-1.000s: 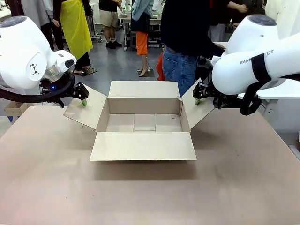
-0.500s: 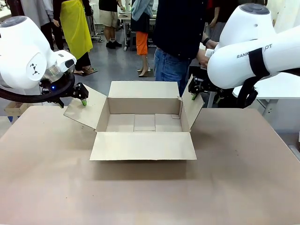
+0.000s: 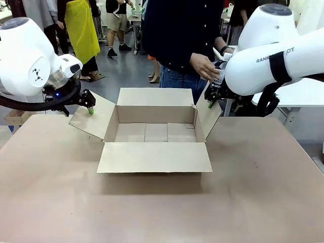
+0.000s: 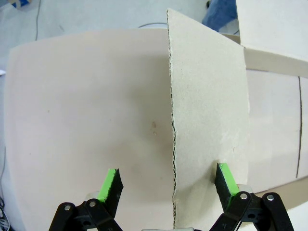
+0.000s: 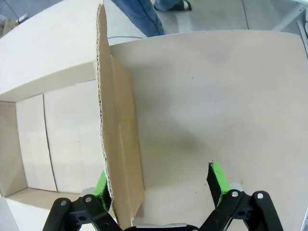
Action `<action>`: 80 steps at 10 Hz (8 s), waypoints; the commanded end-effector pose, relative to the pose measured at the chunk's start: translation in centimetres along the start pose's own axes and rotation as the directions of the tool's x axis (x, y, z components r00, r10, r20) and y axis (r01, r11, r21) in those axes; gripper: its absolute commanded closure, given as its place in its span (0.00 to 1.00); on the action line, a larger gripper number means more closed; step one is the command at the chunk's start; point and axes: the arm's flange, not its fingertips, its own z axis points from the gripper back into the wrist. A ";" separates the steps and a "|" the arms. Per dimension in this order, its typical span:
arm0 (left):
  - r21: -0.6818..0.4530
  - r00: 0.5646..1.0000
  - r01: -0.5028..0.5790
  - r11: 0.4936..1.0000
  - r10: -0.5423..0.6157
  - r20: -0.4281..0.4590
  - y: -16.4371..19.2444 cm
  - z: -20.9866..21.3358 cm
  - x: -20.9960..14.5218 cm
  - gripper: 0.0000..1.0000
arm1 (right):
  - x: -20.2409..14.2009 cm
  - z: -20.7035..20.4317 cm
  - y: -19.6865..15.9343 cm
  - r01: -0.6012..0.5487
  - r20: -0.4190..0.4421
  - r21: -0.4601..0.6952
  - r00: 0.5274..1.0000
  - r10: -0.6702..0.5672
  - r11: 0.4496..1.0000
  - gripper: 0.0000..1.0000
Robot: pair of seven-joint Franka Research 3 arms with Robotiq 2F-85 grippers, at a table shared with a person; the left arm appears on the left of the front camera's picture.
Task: Pack the gift set into the box.
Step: Lift both hands away from the flaps of the Package Box, then press and hold the closed box until the human finishes sealing it.
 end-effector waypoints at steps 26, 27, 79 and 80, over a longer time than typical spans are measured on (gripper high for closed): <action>0.018 1.000 -0.012 1.000 0.012 -0.002 -0.2 0.2 -0.1 0.00 | 0.0 0.1 0.4 0.018 0.011 -0.031 1.000 -0.018 0.999 0.00; 0.018 1.000 -0.012 1.000 0.012 -0.002 -0.2 0.2 -0.1 0.00 | 0.0 0.1 0.4 0.018 0.011 -0.031 1.000 -0.018 0.999 0.00; -0.920 0.995 -0.035 0.391 -0.068 -0.066 21.1 8.7 -6.4 0.00 | -4.3 5.5 -24.3 0.182 -0.130 0.823 0.982 -0.134 0.538 0.00; -0.920 0.995 -0.035 0.391 -0.068 -0.066 21.1 8.7 -6.4 0.00 | -4.3 5.5 -24.3 0.182 -0.130 0.823 0.982 -0.134 0.538 0.00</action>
